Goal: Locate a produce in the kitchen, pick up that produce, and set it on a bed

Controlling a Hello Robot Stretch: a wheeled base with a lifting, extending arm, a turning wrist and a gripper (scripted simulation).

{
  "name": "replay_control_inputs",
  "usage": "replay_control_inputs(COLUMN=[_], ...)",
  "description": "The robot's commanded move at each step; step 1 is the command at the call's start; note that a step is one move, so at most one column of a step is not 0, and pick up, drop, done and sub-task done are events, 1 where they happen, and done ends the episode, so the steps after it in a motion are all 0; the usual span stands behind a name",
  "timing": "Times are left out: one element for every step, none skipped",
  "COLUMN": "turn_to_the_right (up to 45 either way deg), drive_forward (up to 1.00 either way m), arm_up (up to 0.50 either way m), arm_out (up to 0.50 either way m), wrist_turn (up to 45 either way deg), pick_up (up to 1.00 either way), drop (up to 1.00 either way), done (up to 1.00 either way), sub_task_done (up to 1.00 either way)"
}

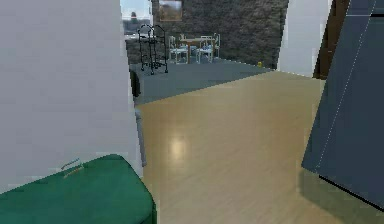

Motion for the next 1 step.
replay_control_inputs(turn_to_the_right=[3.0], drive_forward=[0.0], arm_up=[0.0], arm_out=[0.0], wrist_turn=[0.0], pick_up=[0.0], drop=[0.0], done=[0.0], sub_task_done=[0.0])
